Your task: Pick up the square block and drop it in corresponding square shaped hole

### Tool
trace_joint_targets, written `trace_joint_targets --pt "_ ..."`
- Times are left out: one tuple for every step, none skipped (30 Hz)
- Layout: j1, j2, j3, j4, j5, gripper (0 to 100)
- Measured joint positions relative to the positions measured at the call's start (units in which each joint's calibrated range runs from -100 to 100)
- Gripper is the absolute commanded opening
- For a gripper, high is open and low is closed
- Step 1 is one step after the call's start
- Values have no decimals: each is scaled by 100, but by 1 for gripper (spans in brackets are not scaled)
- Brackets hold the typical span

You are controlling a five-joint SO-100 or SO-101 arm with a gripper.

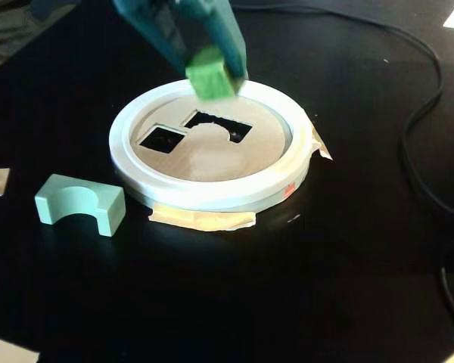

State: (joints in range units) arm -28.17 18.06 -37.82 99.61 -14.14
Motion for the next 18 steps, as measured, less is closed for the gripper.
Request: trace_joint_targets --pt "-210 0 0 0 -98 31" --pt "-360 0 0 0 -161 31" --pt "-599 0 0 0 -269 31" --pt "-719 0 0 0 -308 31" --pt "-829 0 29 0 -361 31" --pt "-939 0 146 0 -415 31" --pt "-999 0 283 0 -459 31" --pt "-1099 0 595 0 -552 31" --pt "-1109 0 732 0 -581 31" --pt "-1119 0 878 0 -625 31" --pt "-1119 -18 1113 0 -650 31" --pt "-1139 -27 1327 0 -664 31" --pt "-1159 -27 1611 0 -689 31" --pt "-1169 -27 1689 0 -689 31" --pt "-1189 -36 1767 0 -698 31" --pt "-1229 -36 1864 0 -703 31" --pt "-1289 -36 1962 0 -708 31" --pt "-1419 -36 2167 0 -708 31"
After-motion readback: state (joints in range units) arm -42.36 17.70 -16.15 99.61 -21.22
